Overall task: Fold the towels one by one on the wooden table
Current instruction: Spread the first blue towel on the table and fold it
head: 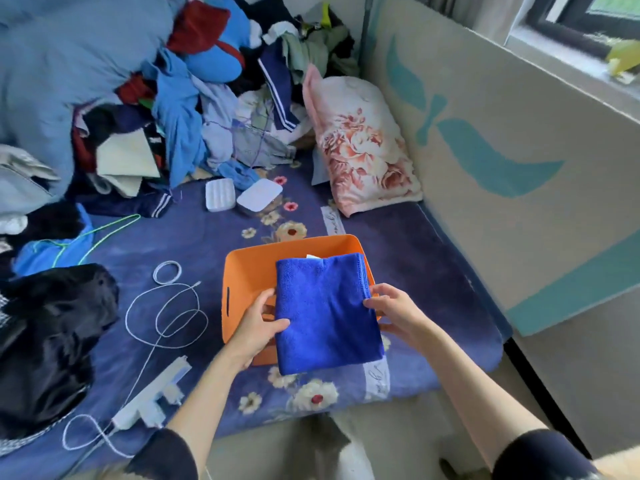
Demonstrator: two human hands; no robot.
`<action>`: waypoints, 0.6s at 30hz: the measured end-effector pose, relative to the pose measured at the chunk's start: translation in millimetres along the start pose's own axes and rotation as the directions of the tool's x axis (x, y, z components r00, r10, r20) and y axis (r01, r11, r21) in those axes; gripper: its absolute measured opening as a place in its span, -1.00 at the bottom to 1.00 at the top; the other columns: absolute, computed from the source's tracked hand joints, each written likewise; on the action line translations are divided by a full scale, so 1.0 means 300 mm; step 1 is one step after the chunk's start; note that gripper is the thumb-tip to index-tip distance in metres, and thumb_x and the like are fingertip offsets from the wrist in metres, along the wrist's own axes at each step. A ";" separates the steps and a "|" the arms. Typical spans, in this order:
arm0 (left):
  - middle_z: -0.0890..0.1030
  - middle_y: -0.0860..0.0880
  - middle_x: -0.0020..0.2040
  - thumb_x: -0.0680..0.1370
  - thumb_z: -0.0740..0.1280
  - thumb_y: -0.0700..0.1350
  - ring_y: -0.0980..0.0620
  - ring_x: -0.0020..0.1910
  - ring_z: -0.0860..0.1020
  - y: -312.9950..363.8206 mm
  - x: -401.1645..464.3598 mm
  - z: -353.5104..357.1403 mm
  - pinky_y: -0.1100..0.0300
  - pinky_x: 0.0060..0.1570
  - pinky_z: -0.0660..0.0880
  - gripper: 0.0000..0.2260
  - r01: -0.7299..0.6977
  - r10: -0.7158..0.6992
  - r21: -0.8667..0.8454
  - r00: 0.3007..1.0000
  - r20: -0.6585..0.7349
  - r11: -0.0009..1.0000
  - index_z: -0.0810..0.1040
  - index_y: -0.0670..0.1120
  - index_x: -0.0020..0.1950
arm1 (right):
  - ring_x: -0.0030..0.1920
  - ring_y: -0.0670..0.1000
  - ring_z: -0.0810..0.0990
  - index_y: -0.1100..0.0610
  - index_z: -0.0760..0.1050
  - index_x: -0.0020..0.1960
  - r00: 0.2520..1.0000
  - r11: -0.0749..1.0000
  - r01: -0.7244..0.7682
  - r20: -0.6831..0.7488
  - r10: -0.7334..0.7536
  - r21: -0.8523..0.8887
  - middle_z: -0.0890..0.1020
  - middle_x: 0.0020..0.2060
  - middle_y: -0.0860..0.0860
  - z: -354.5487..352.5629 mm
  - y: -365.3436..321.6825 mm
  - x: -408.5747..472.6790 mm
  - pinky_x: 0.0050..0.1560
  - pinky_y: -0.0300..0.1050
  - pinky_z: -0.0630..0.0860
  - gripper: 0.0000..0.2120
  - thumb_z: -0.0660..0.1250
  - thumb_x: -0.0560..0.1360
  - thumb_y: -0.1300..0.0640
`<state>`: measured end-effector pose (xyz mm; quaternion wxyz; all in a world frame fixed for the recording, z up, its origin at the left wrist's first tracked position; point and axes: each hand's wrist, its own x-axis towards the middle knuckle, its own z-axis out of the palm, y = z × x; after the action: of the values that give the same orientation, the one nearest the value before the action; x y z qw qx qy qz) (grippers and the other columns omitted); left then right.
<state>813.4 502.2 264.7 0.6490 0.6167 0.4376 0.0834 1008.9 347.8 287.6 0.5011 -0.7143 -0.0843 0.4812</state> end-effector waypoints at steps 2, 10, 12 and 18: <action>0.47 -0.01 0.04 0.49 0.32 -0.32 0.02 -0.04 0.52 0.013 0.089 -0.019 0.18 -0.29 0.52 -0.45 0.024 -0.024 0.004 0.999 -0.036 1.000 0.28 0.05 0.39 | -0.23 0.04 0.50 0.05 0.46 -0.12 1.000 1.000 -0.017 0.013 0.017 -0.011 0.54 -0.13 0.08 0.021 -0.036 0.119 -0.29 -0.14 0.46 -0.85 0.30 0.45 0.29; 0.47 0.02 -0.11 0.46 0.29 -0.35 -0.01 -0.13 0.52 0.020 0.424 -0.048 -0.04 -0.03 0.53 -0.47 0.128 -0.101 0.128 0.976 -0.194 0.984 0.32 0.01 0.37 | -0.19 0.01 0.48 0.04 0.43 -0.17 0.990 0.980 -0.142 0.005 0.144 -0.140 0.51 -0.16 0.05 0.119 -0.114 0.547 -0.14 -0.05 0.50 -0.84 0.28 0.45 0.29; 0.47 0.05 -0.14 0.46 0.28 -0.37 0.00 -0.16 0.50 -0.027 0.507 -0.050 -0.02 -0.04 0.51 -0.47 0.171 -0.139 0.139 0.966 -0.218 0.975 0.32 -0.02 0.37 | -0.16 0.02 0.50 0.05 0.42 -0.11 0.985 0.967 -0.168 0.002 0.172 -0.190 0.51 -0.17 0.03 0.149 -0.077 0.639 0.01 0.08 0.55 -0.86 0.26 0.47 0.27; 0.51 -0.03 0.11 0.46 0.28 -0.35 -0.01 0.00 0.51 -0.268 0.653 -0.045 0.07 0.00 0.49 -0.47 0.366 -0.325 0.143 0.912 -0.249 0.919 0.31 -0.03 0.39 | -0.03 0.12 0.54 0.12 0.39 0.05 0.943 0.887 -0.320 -0.020 0.333 -0.332 0.52 -0.07 0.08 0.233 0.119 0.840 0.10 0.16 0.54 -0.85 0.23 0.49 0.26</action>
<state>887.9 620.8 105.2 0.5404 0.5741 0.6151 -0.0067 1073.6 526.8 104.6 0.2844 -0.7829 -0.0519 0.5508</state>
